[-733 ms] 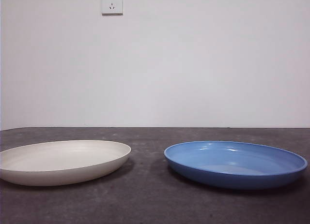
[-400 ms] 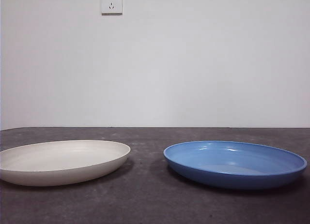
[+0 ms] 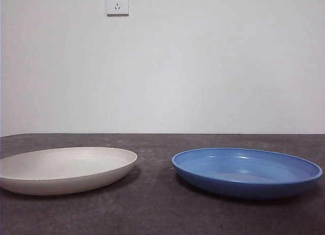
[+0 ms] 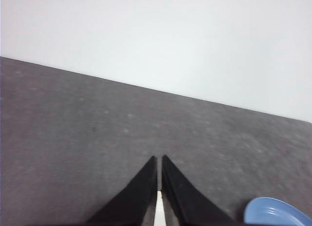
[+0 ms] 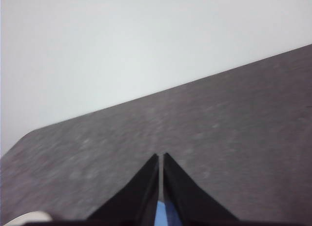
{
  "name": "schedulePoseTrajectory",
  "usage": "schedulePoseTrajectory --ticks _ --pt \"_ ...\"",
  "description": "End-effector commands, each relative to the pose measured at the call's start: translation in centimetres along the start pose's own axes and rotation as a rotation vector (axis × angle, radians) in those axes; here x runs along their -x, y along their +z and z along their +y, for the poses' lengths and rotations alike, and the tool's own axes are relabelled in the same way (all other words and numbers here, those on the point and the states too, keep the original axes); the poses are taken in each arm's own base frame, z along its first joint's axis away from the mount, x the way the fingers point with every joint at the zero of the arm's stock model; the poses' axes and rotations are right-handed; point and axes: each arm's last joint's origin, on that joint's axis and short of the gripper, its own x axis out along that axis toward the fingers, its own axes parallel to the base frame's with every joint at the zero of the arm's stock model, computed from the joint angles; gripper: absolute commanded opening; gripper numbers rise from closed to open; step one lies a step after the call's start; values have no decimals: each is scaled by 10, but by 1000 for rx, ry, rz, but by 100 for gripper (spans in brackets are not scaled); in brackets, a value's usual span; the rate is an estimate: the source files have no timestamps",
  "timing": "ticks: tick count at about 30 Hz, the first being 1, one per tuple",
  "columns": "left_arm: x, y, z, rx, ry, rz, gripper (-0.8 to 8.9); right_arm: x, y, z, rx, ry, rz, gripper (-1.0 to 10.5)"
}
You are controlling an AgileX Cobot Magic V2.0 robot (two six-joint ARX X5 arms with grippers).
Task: Pick up the white plate, put it on the blue plate, put it on desk
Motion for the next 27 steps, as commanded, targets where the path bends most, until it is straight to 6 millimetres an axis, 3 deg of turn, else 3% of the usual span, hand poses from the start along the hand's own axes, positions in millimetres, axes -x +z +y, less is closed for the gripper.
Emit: schedulePoseTrajectory --ticks 1,8,13,21,27 --pt "-4 25 -10 1 -46 2 16 -3 20 10 -9 39 34 11" --pt "-12 71 -30 -8 -121 26 16 -18 57 30 -22 145 157 11" --pt "-16 88 -44 -10 -223 76 16 -34 72 47 5 242 274 11" --pt "-21 86 -60 -26 -341 130 16 -46 74 80 163 413 414 11" --pt "-22 80 -64 -25 -373 187 30 -46 76 85 217 455 457 11"
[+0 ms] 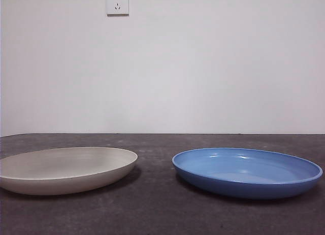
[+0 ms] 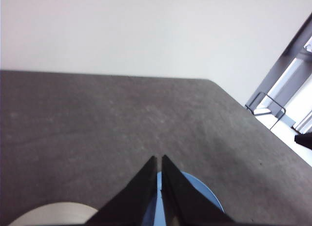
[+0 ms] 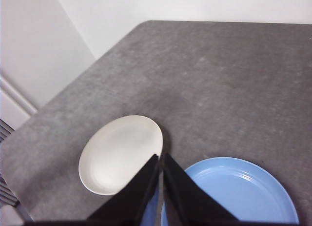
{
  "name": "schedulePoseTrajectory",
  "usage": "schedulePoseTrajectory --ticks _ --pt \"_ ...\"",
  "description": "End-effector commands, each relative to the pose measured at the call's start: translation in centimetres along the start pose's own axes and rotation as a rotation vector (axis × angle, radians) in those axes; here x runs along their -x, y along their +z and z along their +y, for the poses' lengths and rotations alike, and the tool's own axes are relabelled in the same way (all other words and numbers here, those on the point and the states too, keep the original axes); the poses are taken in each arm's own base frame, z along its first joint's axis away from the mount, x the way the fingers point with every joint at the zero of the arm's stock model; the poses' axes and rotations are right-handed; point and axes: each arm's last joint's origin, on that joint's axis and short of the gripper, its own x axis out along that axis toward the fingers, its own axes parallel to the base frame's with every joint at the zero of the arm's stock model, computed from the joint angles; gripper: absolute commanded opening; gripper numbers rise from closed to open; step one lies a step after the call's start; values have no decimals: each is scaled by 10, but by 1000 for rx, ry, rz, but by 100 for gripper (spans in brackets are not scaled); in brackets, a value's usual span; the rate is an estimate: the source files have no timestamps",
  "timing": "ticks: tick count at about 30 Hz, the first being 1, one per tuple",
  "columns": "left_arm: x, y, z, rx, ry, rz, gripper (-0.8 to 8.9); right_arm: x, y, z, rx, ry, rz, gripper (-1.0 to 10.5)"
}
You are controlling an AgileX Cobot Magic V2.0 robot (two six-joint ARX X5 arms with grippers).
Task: Pick up the white plate, put it on the blue plate, put it on desk
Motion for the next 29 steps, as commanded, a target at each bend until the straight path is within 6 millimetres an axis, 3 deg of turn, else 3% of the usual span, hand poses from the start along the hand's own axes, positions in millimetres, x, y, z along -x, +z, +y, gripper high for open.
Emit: schedulePoseTrajectory --ticks 1,5,9,16,24,29 --pt "1 3 -3 -13 -26 15 31 1 4 3 46 40 5 11" --pt "2 -4 -2 -1 -18 81 99 3 3 5 48 69 11 12" --pt "2 -7 -1 12 -16 119 314 3 3 5 54 70 11 26" --pt "6 -7 -3 7 -26 108 653 3 3 4 53 45 6 406" --pt "11 -6 -5 0 -29 92 666 3 3 3 53 22 2 437" --pt "11 -7 -5 3 -28 97 666 3 3 3 52 -5 -3 569"
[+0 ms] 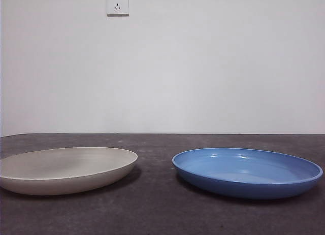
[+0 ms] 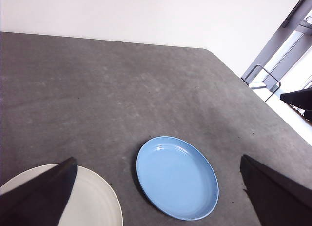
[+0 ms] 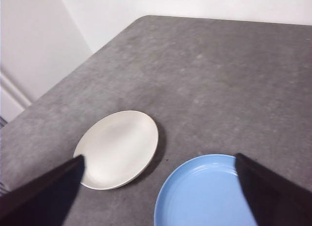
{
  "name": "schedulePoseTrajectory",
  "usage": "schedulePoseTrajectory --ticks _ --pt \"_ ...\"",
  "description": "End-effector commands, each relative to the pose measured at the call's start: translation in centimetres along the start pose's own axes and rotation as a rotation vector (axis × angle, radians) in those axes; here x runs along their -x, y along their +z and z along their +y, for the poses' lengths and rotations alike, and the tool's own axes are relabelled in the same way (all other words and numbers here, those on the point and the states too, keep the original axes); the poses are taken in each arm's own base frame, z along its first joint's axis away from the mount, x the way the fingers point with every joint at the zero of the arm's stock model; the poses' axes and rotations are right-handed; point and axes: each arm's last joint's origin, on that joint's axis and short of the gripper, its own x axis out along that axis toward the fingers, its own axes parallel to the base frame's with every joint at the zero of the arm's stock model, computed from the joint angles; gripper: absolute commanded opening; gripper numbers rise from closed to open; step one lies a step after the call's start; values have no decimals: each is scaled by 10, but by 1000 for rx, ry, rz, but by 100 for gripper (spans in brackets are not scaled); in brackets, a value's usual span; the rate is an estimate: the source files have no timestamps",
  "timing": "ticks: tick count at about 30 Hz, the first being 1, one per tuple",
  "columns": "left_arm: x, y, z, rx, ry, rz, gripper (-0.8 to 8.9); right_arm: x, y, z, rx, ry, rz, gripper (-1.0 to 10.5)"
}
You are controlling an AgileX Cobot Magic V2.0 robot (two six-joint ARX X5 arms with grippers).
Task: Pick up the white plate, put it on the blue plate, put it on desk
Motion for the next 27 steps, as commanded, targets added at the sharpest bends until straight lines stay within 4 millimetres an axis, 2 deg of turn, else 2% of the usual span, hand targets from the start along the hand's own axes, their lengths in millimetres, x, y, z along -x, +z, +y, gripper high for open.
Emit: schedulePoseTrajectory --ticks 1,9,16,22,27 --pt "2 5 -3 -14 -11 -14 666 2 5 2 18 2 -16 569" --pt "5 4 -3 31 4 30 657 3 2 2 7 -1 8 569" --pt "9 17 1 85 93 119 657 14 -7 5 11 -17 55 568" --pt "-3 28 16 151 183 238 657 27 -10 11 15 -14 32 568" --pt "-24 27 40 277 141 347 657 38 -15 15 12 -16 21 568"
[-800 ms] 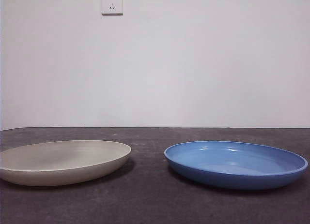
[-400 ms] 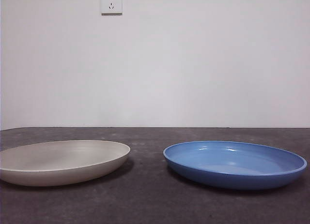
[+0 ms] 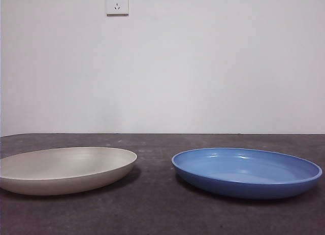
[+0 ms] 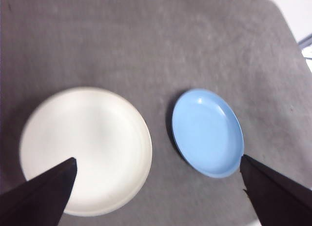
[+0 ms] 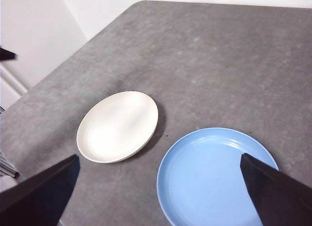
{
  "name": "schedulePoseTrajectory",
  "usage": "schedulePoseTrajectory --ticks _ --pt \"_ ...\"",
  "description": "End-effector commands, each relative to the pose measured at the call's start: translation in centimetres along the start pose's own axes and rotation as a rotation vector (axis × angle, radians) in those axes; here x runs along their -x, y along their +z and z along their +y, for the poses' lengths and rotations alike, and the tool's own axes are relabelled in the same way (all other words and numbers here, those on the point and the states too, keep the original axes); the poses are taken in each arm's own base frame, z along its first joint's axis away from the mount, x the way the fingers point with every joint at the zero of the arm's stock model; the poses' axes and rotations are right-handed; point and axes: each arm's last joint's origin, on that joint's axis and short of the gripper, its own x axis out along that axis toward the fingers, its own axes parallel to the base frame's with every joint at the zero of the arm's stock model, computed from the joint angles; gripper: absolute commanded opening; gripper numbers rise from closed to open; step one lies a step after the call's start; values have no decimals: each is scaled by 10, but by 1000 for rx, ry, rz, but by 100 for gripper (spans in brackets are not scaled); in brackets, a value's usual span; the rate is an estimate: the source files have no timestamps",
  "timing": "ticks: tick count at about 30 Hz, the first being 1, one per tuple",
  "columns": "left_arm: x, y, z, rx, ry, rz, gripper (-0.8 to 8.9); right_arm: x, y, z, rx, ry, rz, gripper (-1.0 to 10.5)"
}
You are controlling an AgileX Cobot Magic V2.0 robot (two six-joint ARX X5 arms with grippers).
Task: Pick up the white plate, put it on the blue plate, put it on desk
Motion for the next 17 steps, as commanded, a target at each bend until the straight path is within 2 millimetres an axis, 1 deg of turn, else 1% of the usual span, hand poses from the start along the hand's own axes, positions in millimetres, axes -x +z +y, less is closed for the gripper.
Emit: schedulePoseTrajectory --ticks 1,6,11,13,17 --pt "-13 10 11 42 -37 59 657 8 2 4 13 2 -19 568" --pt "-39 20 39 121 15 144 657 15 -5 6 -2 -2 6 568" --pt "-61 29 72 209 71 199 657 20 -10 7 -18 -4 24 568" --pt "-70 30 84 237 84 222 657 20 -11 8 -21 -4 26 568" --pt "-94 31 109 289 106 290 657 20 -11 8 -25 -1 34 568"
